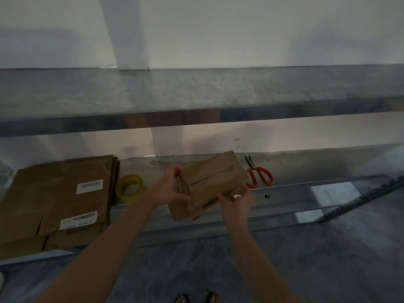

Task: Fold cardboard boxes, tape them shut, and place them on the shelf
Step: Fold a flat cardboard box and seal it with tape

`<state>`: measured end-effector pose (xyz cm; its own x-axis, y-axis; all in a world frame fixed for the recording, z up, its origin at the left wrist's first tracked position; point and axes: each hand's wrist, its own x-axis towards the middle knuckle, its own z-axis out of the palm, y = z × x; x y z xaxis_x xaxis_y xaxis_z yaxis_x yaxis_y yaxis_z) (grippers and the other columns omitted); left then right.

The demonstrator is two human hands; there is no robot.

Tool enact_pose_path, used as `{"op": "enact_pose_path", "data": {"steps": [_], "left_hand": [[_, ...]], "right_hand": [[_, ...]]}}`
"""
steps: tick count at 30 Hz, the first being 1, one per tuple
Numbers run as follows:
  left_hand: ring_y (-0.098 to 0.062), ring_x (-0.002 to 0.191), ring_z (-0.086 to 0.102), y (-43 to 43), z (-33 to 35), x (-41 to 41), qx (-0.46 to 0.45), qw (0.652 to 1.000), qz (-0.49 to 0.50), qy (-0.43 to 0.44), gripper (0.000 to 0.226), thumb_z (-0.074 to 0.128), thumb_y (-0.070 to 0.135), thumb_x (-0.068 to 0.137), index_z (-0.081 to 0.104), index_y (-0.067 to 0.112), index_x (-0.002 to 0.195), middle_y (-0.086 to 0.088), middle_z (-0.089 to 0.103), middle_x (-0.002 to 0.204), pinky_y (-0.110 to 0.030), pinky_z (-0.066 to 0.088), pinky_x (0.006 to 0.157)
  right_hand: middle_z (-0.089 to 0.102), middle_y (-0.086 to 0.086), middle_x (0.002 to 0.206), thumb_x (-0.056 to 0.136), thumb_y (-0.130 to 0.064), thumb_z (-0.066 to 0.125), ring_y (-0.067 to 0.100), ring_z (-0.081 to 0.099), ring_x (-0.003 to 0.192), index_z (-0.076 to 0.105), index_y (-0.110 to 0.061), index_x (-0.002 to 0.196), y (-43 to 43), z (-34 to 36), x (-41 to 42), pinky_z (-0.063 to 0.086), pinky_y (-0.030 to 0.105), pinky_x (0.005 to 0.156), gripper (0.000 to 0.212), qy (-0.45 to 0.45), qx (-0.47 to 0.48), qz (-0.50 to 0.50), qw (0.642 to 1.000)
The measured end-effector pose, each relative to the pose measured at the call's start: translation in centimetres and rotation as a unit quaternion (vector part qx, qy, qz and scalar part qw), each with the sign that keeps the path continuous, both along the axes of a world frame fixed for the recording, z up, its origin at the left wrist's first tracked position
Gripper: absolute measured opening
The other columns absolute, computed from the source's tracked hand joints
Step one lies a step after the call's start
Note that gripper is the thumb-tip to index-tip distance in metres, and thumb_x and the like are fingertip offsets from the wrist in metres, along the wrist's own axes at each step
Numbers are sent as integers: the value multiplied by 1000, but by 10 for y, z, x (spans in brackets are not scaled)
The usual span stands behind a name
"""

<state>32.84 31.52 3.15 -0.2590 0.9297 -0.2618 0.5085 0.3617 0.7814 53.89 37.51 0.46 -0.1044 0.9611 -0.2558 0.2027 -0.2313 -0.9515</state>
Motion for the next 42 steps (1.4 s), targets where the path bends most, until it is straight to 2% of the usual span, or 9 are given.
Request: {"op": "enact_pose_path", "data": {"steps": [6, 10, 15, 18, 22, 26, 31, 39, 42], "left_hand": [[-19, 119, 43, -32, -12, 39, 22, 995, 95, 33, 123, 79, 73, 38, 30, 28, 141, 2, 36, 130, -41, 42, 102], [-12, 117, 43, -54, -16, 53, 51, 991, 119, 22, 123, 58, 94, 31, 35, 33, 136, 11, 37, 125, -39, 43, 100], [-13, 118, 49, -71, -23, 63, 104, 982, 154, -38, 100, 69, 85, 42, 38, 39, 125, 7, 46, 125, -37, 47, 98], [-12, 121, 53, -65, -24, 64, 134, 968, 173, -126, 90, 80, 71, 48, 37, 51, 125, 5, 50, 132, -43, 51, 97], [-17, 129, 47, -51, -25, 52, 132, 976, 165, -52, 89, 76, 54, 69, 27, 43, 143, 3, 40, 145, -47, 46, 102], [-22, 129, 46, -37, -34, 43, 93, 979, 180, 4, 81, 75, 33, 80, 29, 33, 147, -3, 35, 148, -44, 43, 106], [-22, 131, 44, -18, -39, 39, 83, 990, 117, 12, 75, 70, 29, 85, 29, 38, 147, -1, 28, 151, -40, 40, 110], [-21, 140, 30, 10, -19, 32, 26, 996, 49, 71, 76, 60, 31, 93, 14, 34, 152, -2, 17, 158, -35, 28, 115], [-22, 143, 24, -5, -7, 30, 21, 993, 21, 114, 82, 56, 43, 93, -2, 43, 151, 2, 13, 160, -45, 27, 116]], "right_hand": [[47, -1, 143, 80, -13, 80, 14, 49, 130, 41, -21, 144, -14, -9, 11, 47, 43, 106, 75, 96, -24, 95, 991], [43, -10, 147, 64, -53, 85, 8, 44, 134, 45, -37, 143, -20, -11, 27, 43, 44, 110, 90, 77, -9, 166, 983], [46, -13, 146, 60, -48, 86, 9, 46, 133, 53, -50, 133, -7, -3, 30, 42, 46, 110, 81, 128, -42, 222, 966], [42, -12, 144, 80, -31, 75, 7, 44, 133, 48, -50, 133, -2, 8, 21, 43, 36, 109, 63, 97, 19, 224, 970], [40, -11, 141, 92, -36, 65, 8, 42, 130, 42, -50, 135, 13, 21, 8, 41, 37, 111, 51, -14, 80, 275, 958], [41, -31, 134, 78, -49, 74, 11, 47, 129, 29, -34, 151, 15, 11, -1, 45, 37, 107, 87, -63, 80, 352, 930], [48, 2, 143, 92, -18, 67, 12, 56, 119, 26, -39, 147, 31, -7, -1, 48, 42, 105, 72, -114, 109, 284, 946], [32, 7, 153, 95, -35, 59, 28, 36, 137, 17, -27, 155, 54, 0, -3, 37, 47, 112, 73, -298, 202, 296, 885], [26, 7, 158, 94, -49, 56, 29, 23, 145, 22, -22, 154, 42, 14, 5, 29, 48, 117, 74, -347, 286, 279, 849]]}}
